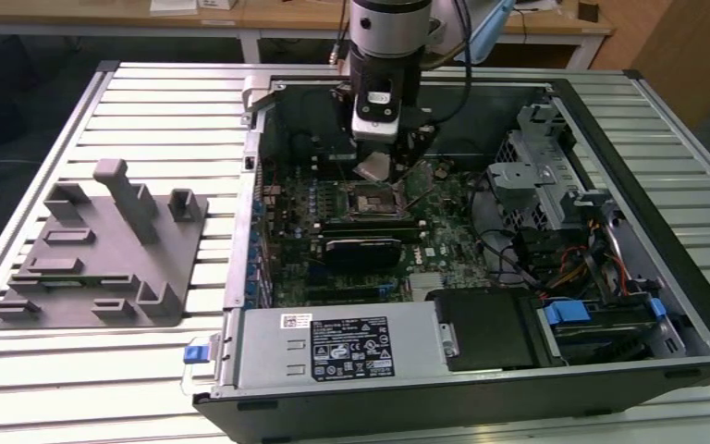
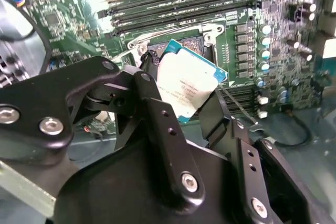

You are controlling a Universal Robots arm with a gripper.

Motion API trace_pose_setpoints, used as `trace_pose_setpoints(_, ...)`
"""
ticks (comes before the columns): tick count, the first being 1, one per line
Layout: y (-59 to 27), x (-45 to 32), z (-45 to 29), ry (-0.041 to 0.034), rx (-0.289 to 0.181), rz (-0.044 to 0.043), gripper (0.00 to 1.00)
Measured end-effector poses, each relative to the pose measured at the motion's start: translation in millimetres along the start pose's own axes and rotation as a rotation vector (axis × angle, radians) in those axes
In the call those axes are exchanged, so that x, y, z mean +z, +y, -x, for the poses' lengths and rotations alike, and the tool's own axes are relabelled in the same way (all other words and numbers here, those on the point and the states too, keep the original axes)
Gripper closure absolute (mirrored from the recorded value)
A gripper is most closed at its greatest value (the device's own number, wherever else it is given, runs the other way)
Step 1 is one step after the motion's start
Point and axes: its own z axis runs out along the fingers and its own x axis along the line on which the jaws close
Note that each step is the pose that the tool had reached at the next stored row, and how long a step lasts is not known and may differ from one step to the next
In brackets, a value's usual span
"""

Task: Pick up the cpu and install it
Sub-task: 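Place the cpu into insertion slot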

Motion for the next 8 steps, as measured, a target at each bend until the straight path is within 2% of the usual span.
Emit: trace_pose_setpoints(8, 0.0, 1.0, 0.0, -0.0047, 0.145, -0.0051, 0.45)
